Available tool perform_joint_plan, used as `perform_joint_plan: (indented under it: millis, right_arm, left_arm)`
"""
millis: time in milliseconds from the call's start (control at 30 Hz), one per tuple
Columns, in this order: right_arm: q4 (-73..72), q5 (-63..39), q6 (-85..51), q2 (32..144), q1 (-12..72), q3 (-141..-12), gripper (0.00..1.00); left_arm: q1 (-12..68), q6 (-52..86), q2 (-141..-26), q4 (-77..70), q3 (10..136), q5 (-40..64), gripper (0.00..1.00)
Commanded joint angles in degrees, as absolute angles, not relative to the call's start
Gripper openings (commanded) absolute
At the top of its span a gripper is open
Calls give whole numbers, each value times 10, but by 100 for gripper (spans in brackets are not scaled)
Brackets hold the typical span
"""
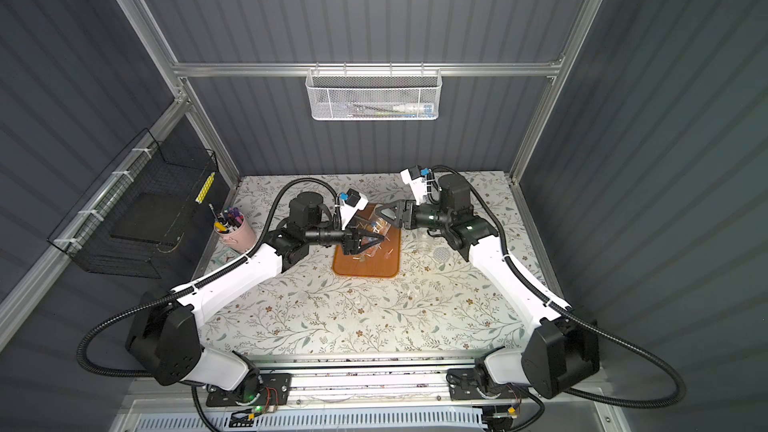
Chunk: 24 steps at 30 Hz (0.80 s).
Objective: Pour the candies out of the jar
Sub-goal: Unscrew the lid from the jar.
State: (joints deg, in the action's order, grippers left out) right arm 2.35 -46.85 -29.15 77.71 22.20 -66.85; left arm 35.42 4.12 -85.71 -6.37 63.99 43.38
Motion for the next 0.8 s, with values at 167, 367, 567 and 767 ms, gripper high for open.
perform_joint_plan:
  millis: [167, 367, 567, 767]
  right_arm:
    - [-57, -561, -275, 757, 233, -690, 53]
    - [-13, -514, -261, 757, 233, -696, 70]
    - [64, -389, -252, 747, 234, -704, 82]
    - [120, -304, -279, 751, 236, -705, 83]
  left_arm:
    - [378, 47, -868, -75, 662, 564, 0]
    - [378, 28, -870, -37, 673, 495, 0]
    - [378, 15, -861, -22, 667, 394, 0]
    - [379, 15, -851, -36, 655, 324, 0]
